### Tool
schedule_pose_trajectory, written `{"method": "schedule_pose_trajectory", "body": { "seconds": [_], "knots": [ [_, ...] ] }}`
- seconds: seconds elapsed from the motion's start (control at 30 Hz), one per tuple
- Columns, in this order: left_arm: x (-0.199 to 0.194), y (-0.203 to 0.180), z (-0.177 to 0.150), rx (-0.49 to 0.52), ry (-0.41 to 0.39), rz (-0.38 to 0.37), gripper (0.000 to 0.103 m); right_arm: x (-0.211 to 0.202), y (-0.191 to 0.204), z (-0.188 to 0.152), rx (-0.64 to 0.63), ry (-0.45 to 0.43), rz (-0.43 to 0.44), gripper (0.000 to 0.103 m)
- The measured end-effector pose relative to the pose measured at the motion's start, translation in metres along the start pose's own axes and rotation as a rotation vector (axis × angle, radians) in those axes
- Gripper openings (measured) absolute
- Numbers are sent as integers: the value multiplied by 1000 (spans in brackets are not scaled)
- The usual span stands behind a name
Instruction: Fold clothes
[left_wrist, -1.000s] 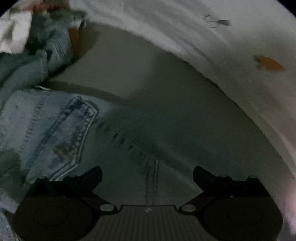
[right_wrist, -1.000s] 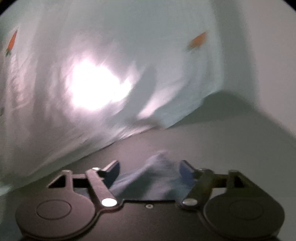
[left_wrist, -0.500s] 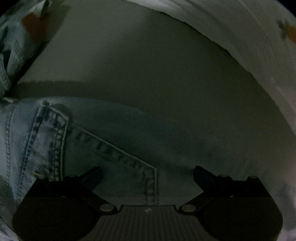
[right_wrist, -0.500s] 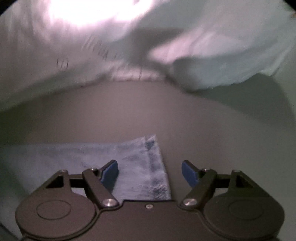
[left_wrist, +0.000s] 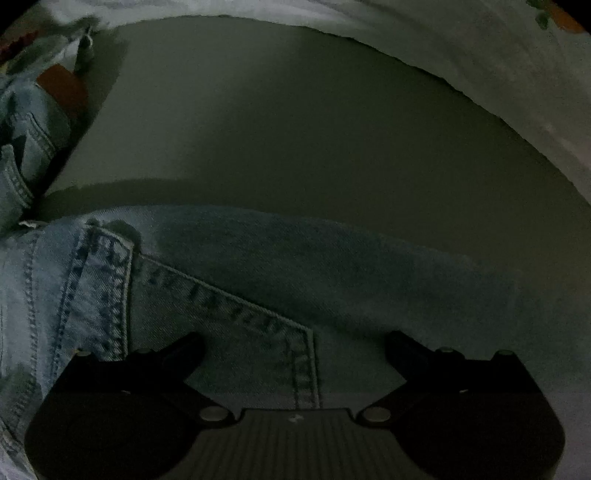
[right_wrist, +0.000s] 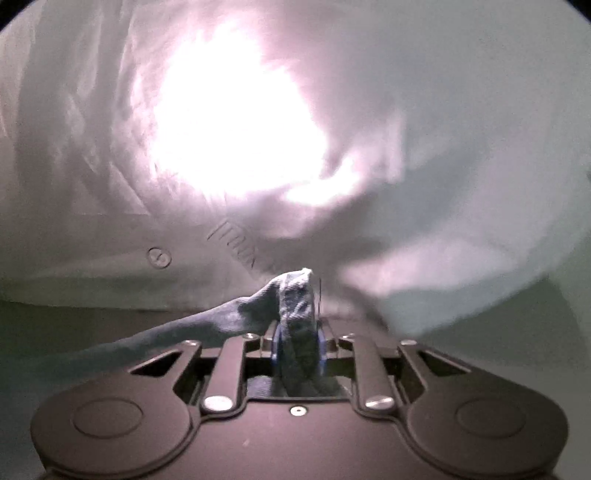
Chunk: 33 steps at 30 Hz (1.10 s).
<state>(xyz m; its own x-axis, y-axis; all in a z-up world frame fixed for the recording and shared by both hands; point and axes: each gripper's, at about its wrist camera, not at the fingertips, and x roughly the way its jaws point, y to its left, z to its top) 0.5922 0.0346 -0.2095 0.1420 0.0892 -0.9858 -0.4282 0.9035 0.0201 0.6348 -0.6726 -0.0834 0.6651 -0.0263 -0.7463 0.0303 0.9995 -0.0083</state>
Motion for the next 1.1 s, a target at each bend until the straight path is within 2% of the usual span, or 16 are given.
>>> {"method": "schedule_pose_trajectory", "body": {
  "seconds": [0.07,0.1,0.13,0.2,0.27,0.33,0.43,0.5,0.57,0.63,0.7,0.8,0.9,1.03,1.1],
  "knots": [
    [-1,2,-4,-19,-20,-6,103,12,12,0,-23,20,-62,28],
    [-2,4,-7,-32,-33,-14,103,11,13,-2,-9,10,-80,35],
    [-3,5,-9,-45,-47,-22,103,6,10,-4,24,-15,-82,48],
    [-7,9,-18,-71,-69,-43,103,-13,-2,-12,120,-71,-66,57],
    [-14,11,-28,-83,-95,-61,103,-32,-13,-21,173,-104,-87,58],
    [-22,10,-41,-79,-124,-75,103,-54,-28,-36,187,-121,-146,60],
    [-30,-4,-54,-35,-151,-93,103,-85,-55,-68,241,-112,-201,64],
    [-36,-17,-67,9,-156,-93,103,-102,-75,-99,325,-92,-206,63],
    [-39,-29,-79,50,-150,-86,103,-117,-90,-133,412,-72,-201,57],
    [-46,-30,-105,94,-145,-79,103,-124,-98,-166,487,-38,-184,37],
    [-41,-38,-118,136,-131,-66,103,-127,-97,-195,519,-9,-156,29],
    [-34,-45,-127,183,-100,-22,103,-125,-85,-219,501,23,-121,28],
    [-34,-46,-130,173,-121,-27,103,-120,-70,-230,488,29,-103,28],
    [-33,-47,-132,172,-110,-26,103,-106,-53,-232,477,23,-96,30],
    [-33,-47,-133,170,-116,-26,103,-98,-49,-223,500,-1,-57,30]
  ]
}}
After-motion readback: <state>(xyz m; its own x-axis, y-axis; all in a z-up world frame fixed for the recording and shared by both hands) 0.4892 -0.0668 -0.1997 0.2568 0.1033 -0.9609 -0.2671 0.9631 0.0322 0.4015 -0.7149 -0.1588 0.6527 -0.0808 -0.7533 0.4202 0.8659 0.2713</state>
